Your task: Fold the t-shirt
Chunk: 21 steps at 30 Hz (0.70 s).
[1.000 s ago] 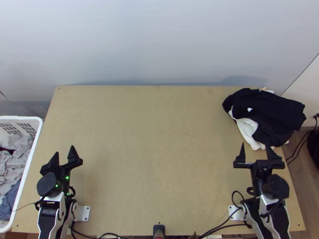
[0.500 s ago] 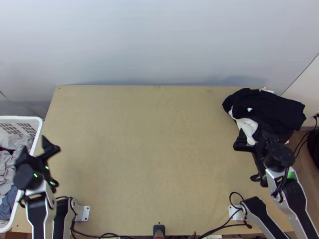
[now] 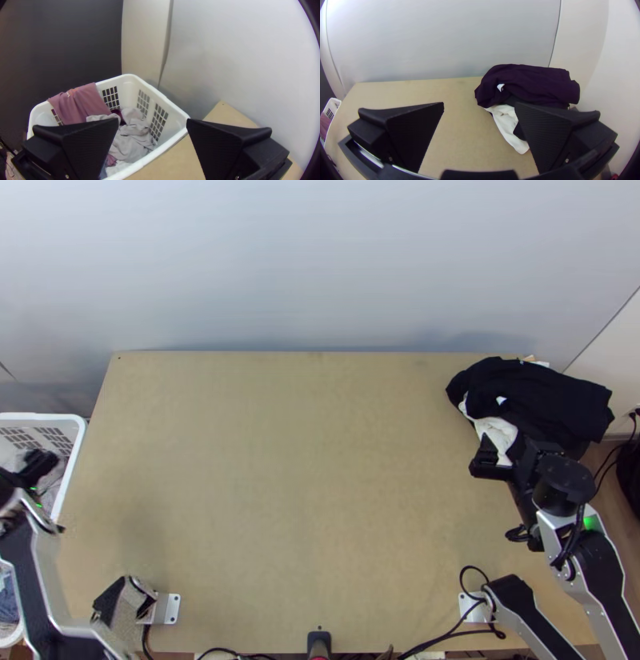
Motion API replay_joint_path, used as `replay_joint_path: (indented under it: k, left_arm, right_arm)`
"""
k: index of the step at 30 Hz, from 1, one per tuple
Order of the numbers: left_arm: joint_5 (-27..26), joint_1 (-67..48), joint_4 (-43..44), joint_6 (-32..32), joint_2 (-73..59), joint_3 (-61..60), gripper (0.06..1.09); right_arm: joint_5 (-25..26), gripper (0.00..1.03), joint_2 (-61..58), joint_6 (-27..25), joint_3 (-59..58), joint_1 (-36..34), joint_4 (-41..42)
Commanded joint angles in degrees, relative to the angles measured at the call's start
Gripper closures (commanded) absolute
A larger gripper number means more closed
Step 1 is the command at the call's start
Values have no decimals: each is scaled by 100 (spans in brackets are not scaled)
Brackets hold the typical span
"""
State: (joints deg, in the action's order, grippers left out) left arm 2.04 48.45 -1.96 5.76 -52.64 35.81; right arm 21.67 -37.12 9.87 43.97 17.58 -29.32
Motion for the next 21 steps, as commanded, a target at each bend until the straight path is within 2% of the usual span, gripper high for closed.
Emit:
replay_joint_path:
  k: [1, 7, 13, 18, 21]
  left_arm:
    - [-231, 1167, 494, -277, -2004, 866, 10]
    - [-231, 1738, 415, -286, -3771, 1929, 10]
    - [-231, 1809, 451, -251, -5168, 2800, 11]
    - [-231, 1774, 363, 154, -6241, 3696, 11]
    - [-231, 1765, -24, 285, -6909, 4303, 11]
  right_arm:
    - [65, 4, 144, 24, -20, -18, -250]
    - [109, 4, 162, 24, -28, -18, -302]
    - [144, 4, 74, 24, -28, -9, -346]
    - [188, 4, -41, -64, 16, -9, -408]
    - [224, 4, -76, -187, -2, -18, -408]
